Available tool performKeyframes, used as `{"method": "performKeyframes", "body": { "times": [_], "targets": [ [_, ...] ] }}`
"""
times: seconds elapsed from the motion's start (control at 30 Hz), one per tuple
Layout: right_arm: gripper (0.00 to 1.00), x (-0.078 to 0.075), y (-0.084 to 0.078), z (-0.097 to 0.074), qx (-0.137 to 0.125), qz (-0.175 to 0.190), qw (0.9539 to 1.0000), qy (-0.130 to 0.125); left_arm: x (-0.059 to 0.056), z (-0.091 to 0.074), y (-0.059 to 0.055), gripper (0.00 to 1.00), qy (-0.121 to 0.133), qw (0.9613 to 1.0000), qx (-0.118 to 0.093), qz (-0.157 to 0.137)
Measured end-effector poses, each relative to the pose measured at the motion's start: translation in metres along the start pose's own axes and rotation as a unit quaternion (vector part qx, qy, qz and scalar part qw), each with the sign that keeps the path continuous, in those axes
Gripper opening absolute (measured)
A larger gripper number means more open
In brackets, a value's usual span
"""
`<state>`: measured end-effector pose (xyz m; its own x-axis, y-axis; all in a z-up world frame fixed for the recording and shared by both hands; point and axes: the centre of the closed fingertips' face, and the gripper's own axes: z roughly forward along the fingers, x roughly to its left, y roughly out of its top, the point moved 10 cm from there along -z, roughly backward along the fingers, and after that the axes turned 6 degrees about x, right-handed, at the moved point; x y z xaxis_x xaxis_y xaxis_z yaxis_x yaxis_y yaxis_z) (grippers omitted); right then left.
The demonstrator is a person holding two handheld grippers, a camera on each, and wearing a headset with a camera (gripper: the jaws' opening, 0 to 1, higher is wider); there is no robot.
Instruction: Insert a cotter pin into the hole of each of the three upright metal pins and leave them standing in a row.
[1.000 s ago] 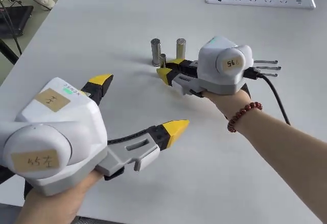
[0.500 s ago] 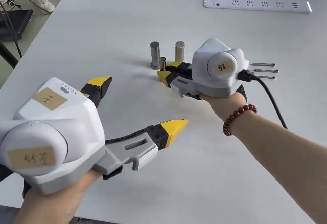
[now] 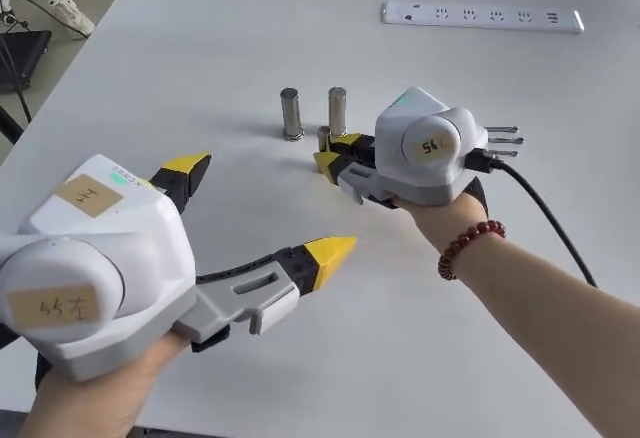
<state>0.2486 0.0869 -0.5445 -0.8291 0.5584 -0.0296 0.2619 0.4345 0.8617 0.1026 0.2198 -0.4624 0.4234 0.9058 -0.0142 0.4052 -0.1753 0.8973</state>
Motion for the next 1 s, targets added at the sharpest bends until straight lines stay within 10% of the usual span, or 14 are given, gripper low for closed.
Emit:
{"method": "performKeyframes", "body": {
  "times": [1.0],
  "targets": [
    [0.04,-0.004,-0.034,-0.059,0.013,0.028,0.9982,-0.051,-0.016,0.006,0.005,0.87,-0.022,0.9995,0.002,0.022]
  ]
}}
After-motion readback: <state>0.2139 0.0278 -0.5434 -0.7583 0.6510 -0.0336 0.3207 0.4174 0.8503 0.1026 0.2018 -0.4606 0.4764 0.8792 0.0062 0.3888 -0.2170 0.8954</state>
